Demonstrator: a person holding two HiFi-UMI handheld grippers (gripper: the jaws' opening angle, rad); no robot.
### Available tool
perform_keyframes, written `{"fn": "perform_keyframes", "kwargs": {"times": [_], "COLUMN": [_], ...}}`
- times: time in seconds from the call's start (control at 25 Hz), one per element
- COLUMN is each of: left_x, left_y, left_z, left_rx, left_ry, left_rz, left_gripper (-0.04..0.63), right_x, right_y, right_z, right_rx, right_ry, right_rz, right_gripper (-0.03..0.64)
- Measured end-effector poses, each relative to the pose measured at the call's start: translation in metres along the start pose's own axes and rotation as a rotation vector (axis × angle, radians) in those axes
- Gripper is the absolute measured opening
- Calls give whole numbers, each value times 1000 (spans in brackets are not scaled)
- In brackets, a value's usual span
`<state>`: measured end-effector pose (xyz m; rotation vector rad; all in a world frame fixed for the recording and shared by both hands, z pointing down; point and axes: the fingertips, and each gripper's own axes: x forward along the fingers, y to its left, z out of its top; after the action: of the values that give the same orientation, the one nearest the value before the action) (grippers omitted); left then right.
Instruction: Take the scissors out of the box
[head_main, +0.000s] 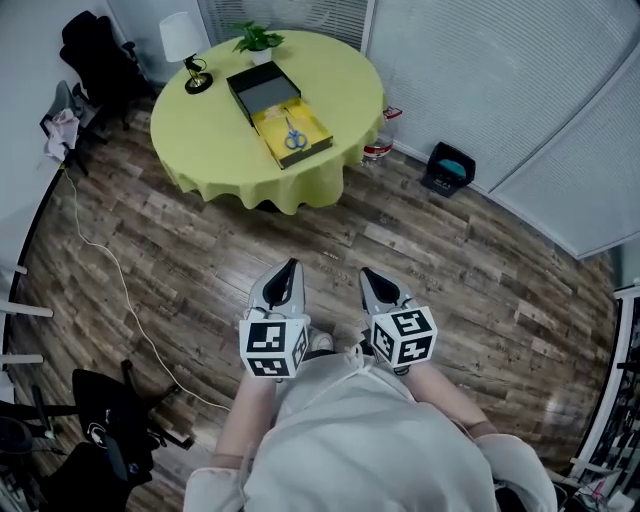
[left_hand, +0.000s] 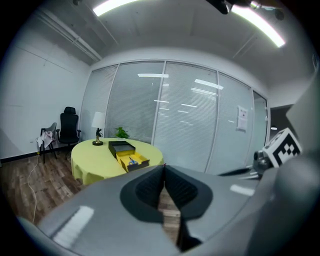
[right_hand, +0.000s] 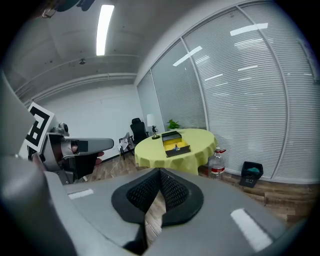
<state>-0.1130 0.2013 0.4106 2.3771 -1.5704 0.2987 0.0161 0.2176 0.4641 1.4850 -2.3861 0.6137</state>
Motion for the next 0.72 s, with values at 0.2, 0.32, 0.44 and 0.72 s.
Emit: {"fn": "perform_keyframes", "kwargs": {"times": [0.2,0.32,0.44,0.72], "left_x": [31,51,76,158], "left_y": [30,41,52,75], "left_z": [0,1,2,22], "left_rx": [-39,-43,-49,-101], "left_ry": [27,36,45,45], "left_rz": [4,18,42,143], "left_gripper": [6,6,6,6], "right_x": [42,67,92,169], "right_y": [-8,-17,-30,-84], "right_z": [12,19,27,66], "right_rx": [2,10,0,-34], "right_ry": [33,46,52,74], "right_rz": [-8,-5,17,107], "right_gripper": [0,0,0,0]}}
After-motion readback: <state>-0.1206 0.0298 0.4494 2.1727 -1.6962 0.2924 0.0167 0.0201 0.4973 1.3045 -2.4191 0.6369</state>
